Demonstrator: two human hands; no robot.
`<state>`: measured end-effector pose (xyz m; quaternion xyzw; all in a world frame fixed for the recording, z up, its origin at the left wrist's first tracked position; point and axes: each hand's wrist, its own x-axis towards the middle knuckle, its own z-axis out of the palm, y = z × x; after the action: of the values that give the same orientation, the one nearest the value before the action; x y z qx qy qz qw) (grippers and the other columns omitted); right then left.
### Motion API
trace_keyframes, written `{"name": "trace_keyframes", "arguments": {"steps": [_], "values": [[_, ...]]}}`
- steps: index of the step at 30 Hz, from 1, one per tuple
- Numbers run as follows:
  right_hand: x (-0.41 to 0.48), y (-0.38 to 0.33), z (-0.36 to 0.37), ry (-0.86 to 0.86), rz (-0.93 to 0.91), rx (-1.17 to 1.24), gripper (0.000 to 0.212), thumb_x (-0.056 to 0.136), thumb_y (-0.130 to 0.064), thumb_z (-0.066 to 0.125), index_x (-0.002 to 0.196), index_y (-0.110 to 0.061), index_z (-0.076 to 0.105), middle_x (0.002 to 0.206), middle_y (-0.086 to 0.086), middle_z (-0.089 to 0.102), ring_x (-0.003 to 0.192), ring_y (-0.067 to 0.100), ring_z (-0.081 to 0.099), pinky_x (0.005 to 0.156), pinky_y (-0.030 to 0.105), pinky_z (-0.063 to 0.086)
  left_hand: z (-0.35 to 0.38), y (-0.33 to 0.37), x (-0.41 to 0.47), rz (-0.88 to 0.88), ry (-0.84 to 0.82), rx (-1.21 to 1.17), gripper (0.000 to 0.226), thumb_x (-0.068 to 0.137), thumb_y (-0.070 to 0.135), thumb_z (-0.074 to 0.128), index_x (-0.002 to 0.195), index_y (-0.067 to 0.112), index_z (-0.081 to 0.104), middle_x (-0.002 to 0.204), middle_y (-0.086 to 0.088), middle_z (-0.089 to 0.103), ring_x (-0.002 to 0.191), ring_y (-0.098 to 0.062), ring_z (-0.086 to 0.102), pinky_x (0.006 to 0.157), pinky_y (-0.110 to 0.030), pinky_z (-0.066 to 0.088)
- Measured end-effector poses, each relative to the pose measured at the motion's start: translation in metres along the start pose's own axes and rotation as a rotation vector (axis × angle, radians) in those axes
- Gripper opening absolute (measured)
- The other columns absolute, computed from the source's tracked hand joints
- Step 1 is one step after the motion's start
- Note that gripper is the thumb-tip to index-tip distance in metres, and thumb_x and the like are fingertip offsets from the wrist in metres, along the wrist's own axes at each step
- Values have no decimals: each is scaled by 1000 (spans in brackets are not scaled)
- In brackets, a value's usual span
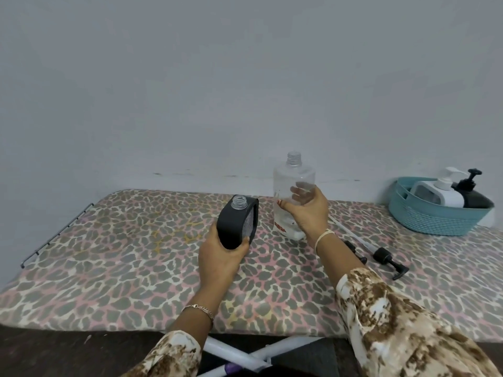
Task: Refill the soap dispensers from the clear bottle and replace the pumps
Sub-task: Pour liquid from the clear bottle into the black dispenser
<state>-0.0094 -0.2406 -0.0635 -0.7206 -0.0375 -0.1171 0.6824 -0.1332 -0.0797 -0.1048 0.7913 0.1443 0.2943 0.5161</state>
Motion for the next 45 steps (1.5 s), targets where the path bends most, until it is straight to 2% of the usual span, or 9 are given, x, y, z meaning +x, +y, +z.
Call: {"name": "trace_keyframes", "arguments": {"steps": [2,4,8,12,19,28,33,45], "values": [[-6,-13,-2,10,-99,-160,51,61,-28,88,102,-31,58,100,-11,66,94,10,63,84,34,55,0,0,0,-13,1,-5,59,73,24,81,126,20,56,110,6,64,98,-11,60,82,-23,47],[-12,-31,-5,50,-196,-367,47,66,-36,83,104,-28,57,93,-12,62,84,12,60,72,30,52,1,-2,0,-26,-1,-7,58,73,24,81,125,19,57,113,2,66,101,-15,62,83,-25,48],[-22,-55,-11,60,-371,-632,51,73,-29,73,122,-28,56,90,-13,61,77,16,59,59,26,43,1,-1,0,-31,8,7,56,72,25,81,123,19,58,112,1,67,100,-16,63,80,-24,47],[-29,-55,-12,50,-525,-846,58,73,-19,70,128,-29,53,96,-5,70,81,21,65,63,30,50,1,-1,0,-25,5,6,55,72,26,81,121,21,59,109,4,67,97,-15,64,79,-27,51],[-46,-52,-13,17,-695,-1096,75,64,0,68,133,-23,52,112,-2,68,92,23,64,72,33,45,0,-1,-1,-27,3,13,52,72,27,81,119,22,59,104,7,66,92,-11,62,77,-24,49],[-49,-50,-15,51,-793,-1187,75,56,5,71,126,-20,58,110,-1,69,88,22,66,70,35,49,1,-2,0,-31,-3,6,48,71,26,82,114,20,60,96,11,63,89,-11,62,75,-25,51],[-49,-52,-14,41,-809,-1246,77,55,5,74,125,-20,58,111,-1,69,93,23,66,74,35,50,0,-1,0,-24,-5,10,48,72,25,81,114,19,60,97,11,62,87,-8,59,74,-22,46],[-47,-60,-12,38,-846,-1310,73,56,7,74,123,-18,60,111,2,69,96,26,66,80,39,48,0,-1,0,-22,2,14,47,71,26,82,113,20,60,96,11,62,89,-10,61,75,-24,49]]}}
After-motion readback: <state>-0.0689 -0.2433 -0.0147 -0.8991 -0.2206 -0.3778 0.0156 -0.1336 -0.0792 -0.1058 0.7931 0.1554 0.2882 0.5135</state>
